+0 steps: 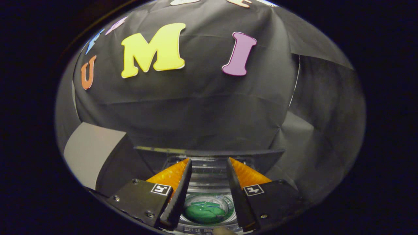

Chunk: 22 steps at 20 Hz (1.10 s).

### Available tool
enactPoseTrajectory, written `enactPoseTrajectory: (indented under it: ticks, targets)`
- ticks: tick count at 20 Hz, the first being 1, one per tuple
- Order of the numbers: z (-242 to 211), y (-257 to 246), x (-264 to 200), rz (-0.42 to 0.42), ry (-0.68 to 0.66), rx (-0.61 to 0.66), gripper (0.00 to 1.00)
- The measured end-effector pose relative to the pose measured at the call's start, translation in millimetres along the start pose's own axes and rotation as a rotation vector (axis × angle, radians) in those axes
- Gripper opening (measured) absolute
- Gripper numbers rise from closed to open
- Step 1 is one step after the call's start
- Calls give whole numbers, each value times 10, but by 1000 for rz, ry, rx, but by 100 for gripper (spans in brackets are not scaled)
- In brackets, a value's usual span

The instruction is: Put the clothes into the washing machine and then close the washing machine lid.

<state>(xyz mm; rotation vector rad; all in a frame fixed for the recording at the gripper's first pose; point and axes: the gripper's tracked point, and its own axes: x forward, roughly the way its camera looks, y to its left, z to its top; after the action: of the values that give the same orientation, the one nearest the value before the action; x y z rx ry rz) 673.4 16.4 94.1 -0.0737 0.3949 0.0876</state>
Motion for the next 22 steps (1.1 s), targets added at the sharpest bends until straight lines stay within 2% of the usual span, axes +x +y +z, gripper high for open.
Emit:
enactPoseTrajectory:
  ticks: [8, 15, 22]
  targets:
    - [310, -31, 367, -2, -4, 17, 67]
    - [347, -14, 860, -7, 19, 6, 67]
    - [272, -115, 1127, -24, 43, 21, 67]
